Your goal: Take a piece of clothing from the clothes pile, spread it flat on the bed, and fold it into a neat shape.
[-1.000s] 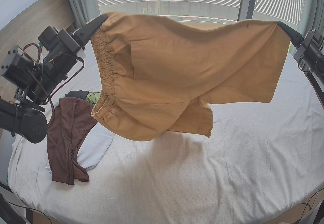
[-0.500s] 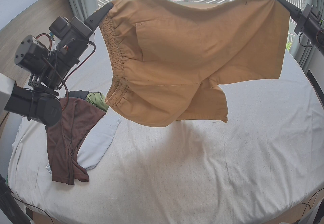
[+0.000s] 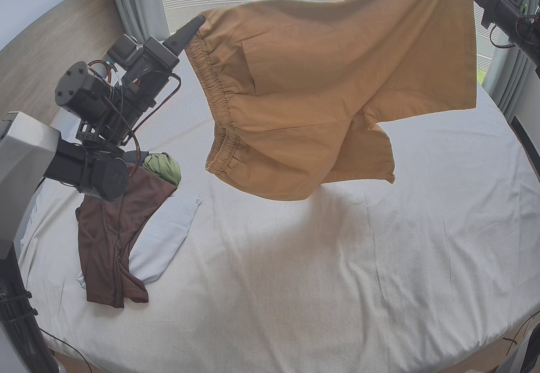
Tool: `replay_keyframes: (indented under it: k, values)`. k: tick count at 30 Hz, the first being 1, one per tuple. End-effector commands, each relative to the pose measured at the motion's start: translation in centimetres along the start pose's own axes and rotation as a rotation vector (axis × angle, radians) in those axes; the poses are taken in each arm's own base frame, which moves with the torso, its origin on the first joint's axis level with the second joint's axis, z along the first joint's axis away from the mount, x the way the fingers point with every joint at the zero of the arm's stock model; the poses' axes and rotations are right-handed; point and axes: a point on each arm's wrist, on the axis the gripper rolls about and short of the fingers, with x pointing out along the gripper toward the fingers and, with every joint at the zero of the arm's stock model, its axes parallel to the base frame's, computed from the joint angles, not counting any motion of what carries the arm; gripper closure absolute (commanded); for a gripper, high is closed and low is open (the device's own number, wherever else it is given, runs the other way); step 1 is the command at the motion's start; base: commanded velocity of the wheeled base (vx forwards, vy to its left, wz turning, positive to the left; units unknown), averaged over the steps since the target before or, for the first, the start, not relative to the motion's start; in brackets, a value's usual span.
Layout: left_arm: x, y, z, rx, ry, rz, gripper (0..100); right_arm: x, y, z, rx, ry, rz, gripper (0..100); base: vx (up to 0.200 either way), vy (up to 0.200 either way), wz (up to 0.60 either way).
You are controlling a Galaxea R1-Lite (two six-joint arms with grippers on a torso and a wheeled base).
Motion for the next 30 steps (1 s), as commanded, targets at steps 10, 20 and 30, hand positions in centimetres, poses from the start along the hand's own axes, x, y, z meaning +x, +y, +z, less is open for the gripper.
replay_keyframes:
  k: [10,20,30]
  values:
    - [1.4,1.4,-4.2,-0.052,0.013,0.007,100,0.3,0.2,1.0,-0.012,-0.008,0.000,100,0.000,0.000,0.00]
    - [0.4,2.7,-2.8,-0.016,-0.015,0.043,100,0.6,-1.9,-2.3,0.038,0.061,-0.045,100,0.000,0.000,0.00]
    - [-0.2,3.6,-1.5,0.024,-0.030,0.059,100,0.0,-4.8,-5.7,0.067,0.096,-0.077,100,0.000,0.000,0.00]
